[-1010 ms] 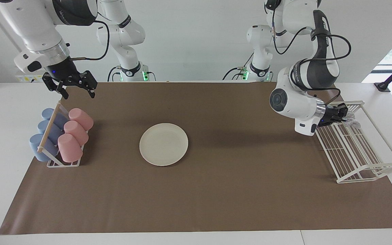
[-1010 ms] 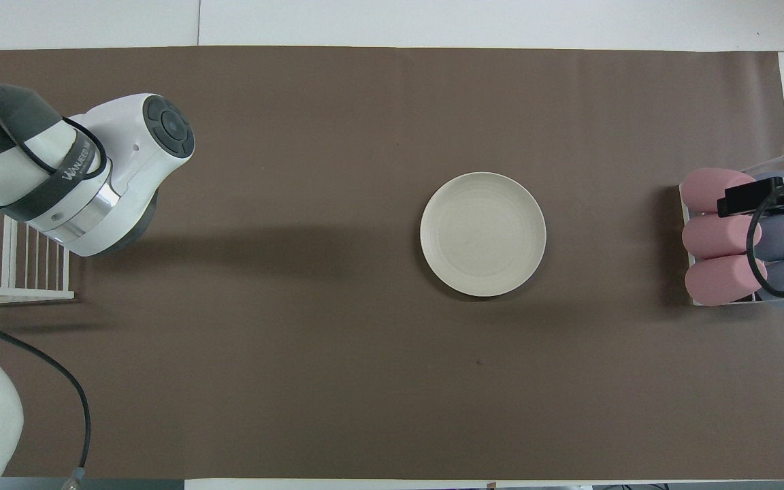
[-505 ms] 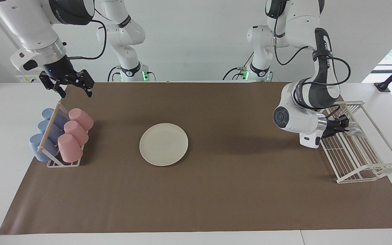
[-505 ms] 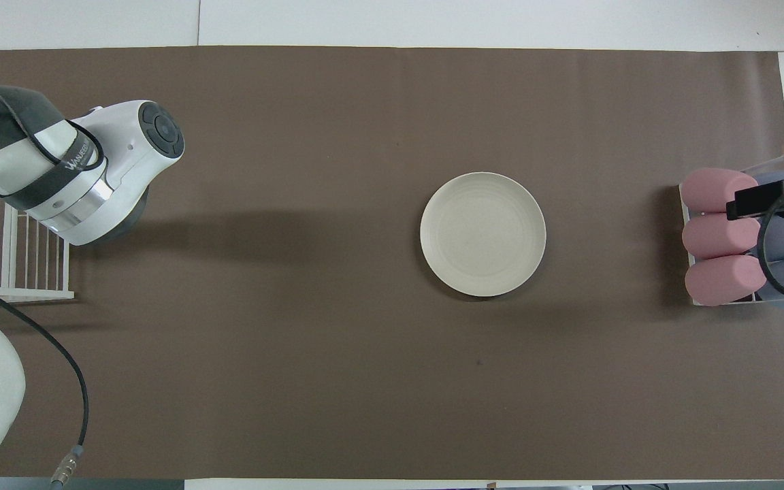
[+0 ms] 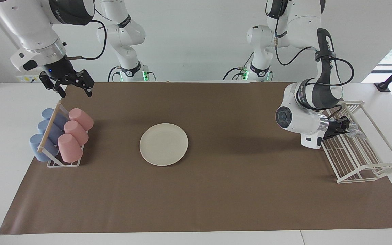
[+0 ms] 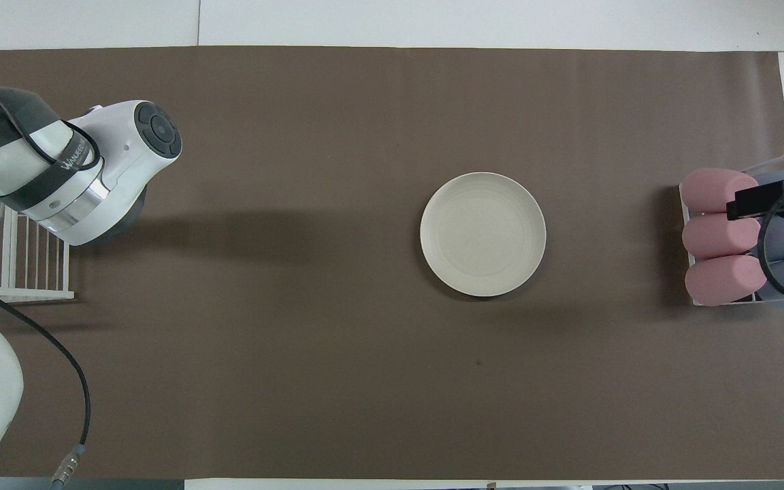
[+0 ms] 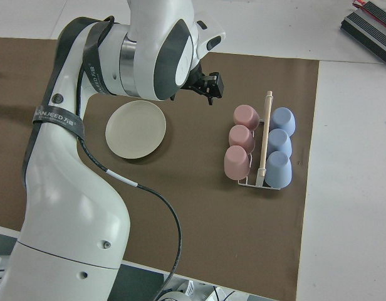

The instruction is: Wipe plate with sponge

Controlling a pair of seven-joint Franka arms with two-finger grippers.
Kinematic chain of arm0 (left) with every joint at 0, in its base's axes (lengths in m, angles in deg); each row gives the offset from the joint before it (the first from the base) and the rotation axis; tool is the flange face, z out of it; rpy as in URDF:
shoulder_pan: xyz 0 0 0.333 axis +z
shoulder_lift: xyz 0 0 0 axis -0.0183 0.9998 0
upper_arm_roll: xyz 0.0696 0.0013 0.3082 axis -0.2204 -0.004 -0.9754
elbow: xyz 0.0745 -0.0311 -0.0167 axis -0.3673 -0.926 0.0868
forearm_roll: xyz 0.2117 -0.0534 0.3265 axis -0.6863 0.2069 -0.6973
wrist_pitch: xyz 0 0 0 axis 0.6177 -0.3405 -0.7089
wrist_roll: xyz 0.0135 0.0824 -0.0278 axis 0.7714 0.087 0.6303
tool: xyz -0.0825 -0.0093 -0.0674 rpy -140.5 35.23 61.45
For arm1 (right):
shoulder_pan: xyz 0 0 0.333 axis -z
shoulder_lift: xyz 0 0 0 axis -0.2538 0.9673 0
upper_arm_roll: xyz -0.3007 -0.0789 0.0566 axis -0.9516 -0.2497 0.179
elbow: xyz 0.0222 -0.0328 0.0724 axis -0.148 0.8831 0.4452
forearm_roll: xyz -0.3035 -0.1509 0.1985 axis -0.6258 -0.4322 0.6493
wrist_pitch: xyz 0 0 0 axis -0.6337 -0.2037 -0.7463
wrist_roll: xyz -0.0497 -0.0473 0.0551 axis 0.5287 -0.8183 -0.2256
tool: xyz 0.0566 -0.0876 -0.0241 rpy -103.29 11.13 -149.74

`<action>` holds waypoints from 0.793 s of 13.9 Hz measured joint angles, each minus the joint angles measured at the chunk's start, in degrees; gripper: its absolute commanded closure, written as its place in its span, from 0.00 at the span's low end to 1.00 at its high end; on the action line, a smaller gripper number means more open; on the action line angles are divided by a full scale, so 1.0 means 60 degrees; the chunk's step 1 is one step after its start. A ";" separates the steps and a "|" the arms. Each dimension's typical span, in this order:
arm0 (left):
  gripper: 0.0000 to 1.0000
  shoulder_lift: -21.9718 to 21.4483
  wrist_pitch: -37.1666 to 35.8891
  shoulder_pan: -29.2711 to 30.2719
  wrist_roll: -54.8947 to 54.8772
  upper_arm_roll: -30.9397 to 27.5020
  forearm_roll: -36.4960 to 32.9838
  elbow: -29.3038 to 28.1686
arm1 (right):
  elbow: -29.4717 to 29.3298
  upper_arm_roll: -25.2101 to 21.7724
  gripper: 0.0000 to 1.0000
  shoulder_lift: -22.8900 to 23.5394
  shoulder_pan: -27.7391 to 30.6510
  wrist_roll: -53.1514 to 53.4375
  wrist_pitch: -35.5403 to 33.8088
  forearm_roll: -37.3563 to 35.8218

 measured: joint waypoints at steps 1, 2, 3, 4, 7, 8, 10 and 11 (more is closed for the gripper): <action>0.55 0.0000 0.0008 0.0000 0.0016 0.0006 0.0057 0.0000 | -0.0016 0.0000 0.00 0.0000 0.0000 0.0000 0.0000 0.0000; 0.44 0.0000 0.0012 0.0000 0.0039 0.0007 0.0087 0.0000 | -0.0040 0.0002 0.00 -0.0001 0.0000 0.0000 0.0000 0.0000; 0.38 0.0000 0.0026 0.0000 0.0077 0.0007 0.0106 0.0000 | -0.0059 0.0007 0.00 -0.0001 -0.0001 0.0000 0.0000 0.0000; 0.22 0.0000 0.0047 0.0000 0.0108 0.0007 0.0117 0.0000 | -0.0064 0.0011 0.00 -0.0001 -0.0001 0.0000 0.0000 0.0000; 0.00 0.0000 0.0091 0.0000 0.0157 0.0007 0.0132 0.0000 | -0.0066 0.0013 0.00 -0.0001 -0.0001 0.0000 0.0000 0.0000; 0.00 0.0000 0.0099 0.0000 0.0166 0.0007 0.0134 0.0000 | -0.0067 0.0016 0.00 -0.0002 -0.0001 0.0000 0.0000 0.0000; 0.00 -0.0006 0.0120 0.0000 0.0184 0.0007 0.0139 0.0001 | -0.0067 0.0021 0.00 -0.0001 -0.0005 0.0000 0.0000 0.0000; 0.00 -0.0018 0.0149 0.0004 0.0202 0.0006 0.0189 0.0007 | -0.0067 0.0024 0.00 -0.0001 -0.0005 0.0000 0.0000 0.0000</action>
